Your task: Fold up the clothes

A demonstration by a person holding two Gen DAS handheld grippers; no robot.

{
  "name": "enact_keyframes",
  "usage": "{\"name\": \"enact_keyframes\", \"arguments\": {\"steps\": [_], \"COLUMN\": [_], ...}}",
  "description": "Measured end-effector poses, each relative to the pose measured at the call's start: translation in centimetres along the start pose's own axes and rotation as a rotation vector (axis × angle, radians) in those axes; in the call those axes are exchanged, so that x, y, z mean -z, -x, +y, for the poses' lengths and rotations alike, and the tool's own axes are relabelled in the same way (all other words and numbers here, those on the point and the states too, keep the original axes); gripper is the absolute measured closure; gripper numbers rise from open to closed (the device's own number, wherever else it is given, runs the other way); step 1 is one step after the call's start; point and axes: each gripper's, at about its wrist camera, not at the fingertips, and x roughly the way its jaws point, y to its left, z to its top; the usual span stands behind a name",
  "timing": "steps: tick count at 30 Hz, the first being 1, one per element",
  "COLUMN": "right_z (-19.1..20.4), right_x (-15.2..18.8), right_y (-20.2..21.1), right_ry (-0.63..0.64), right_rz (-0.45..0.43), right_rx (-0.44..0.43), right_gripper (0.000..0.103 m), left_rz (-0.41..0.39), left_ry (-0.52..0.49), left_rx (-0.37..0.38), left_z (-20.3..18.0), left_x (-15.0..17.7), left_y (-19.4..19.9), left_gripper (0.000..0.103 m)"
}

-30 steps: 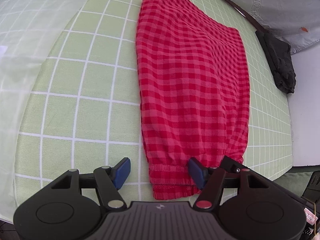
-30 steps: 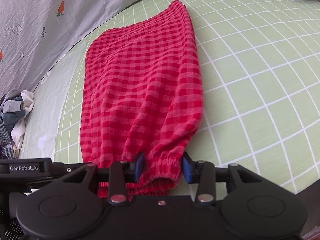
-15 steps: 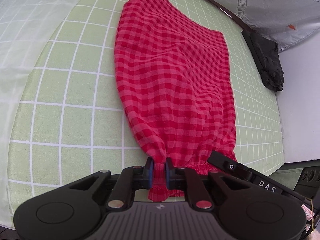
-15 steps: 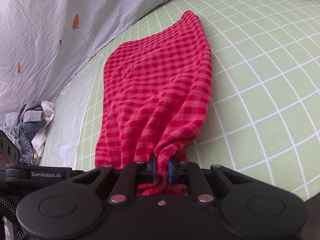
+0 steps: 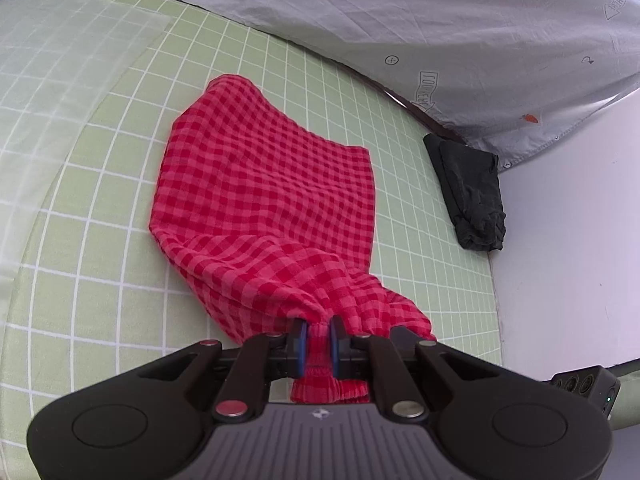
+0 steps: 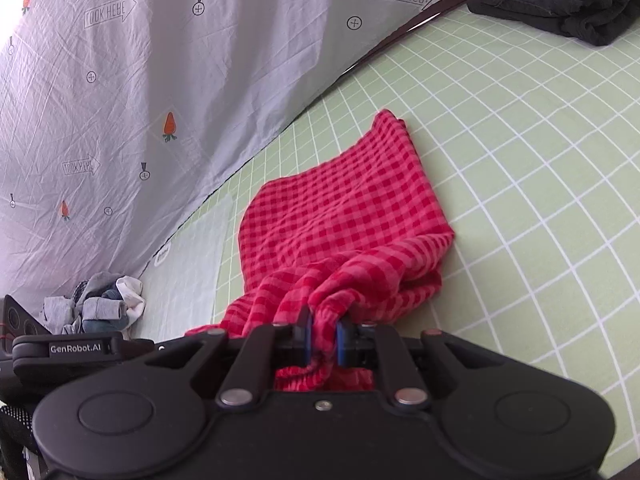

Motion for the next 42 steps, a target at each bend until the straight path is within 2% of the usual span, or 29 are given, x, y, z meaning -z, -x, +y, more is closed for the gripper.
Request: {"name": "enact_keyframes", "arguments": {"steps": [10, 18, 20, 23, 24, 25, 27, 30, 34, 39, 42], "right_z": [0.8, 1.4, 1.1, 0.3, 0.4, 0.6, 0.9, 0.5, 0.1, 0.6, 1.7], "right_x": [-6.1, -12.3, -13.7, -15.6, -16.3, -16.7, -17.5, -17.7, -16.5, -14.3, -13.3], "right_y": [-4.4, -11.5, -13.5, -15.9, -16.2, -16.2, -15.6, -14.8, -14.7, -15.7, -17.1], "right_ry": [0.016, 0.07, 0.068, 0.043, 0.059, 0.084, 0.14, 0.175, 0.262, 0.347, 0.454], "right_rz": [0.006, 0.066, 0.084, 0.078, 0.054, 0.029, -0.044, -0.082, -0.051, 0.015, 0.043], "right_rx": [-0.023, -0.004, 0.009, 0.026, 0.035, 0.044, 0.079, 0.11, 0.173, 0.138, 0.164], "right_gripper": [0.091, 0.09, 0.087, 0.078, 0.074, 0.064, 0.055, 0.052, 0.048, 0.048, 0.047], "left_rz": [-0.042, -0.046, -0.053, -0.101, -0.122, -0.153, -0.225, -0.285, -0.23, -0.125, -0.099], "left_ry": [0.022, 0.067, 0.09, 0.112, 0.115, 0.116, 0.137, 0.152, 0.055, -0.091, -0.14], "left_rx": [-0.01, -0.037, -0.048, -0.081, -0.093, -0.11, -0.138, -0.157, -0.2, -0.278, -0.324], "left_z": [-0.7, 2.1, 3.0, 4.0, 4.3, 4.6, 5.2, 6.1, 5.8, 4.4, 4.0], "left_x": [-6.3, -13.7, -15.6, -17.9, -18.6, -19.1, -19.7, -20.1, -19.0, -16.5, -15.7], "left_y": [-1.8, -6.5, -7.9, -8.8, -8.9, -8.7, -7.9, -6.6, -6.8, -8.8, -10.0], "left_gripper": [0.091, 0.09, 0.088, 0.078, 0.074, 0.071, 0.056, 0.047, 0.044, 0.041, 0.041]}}
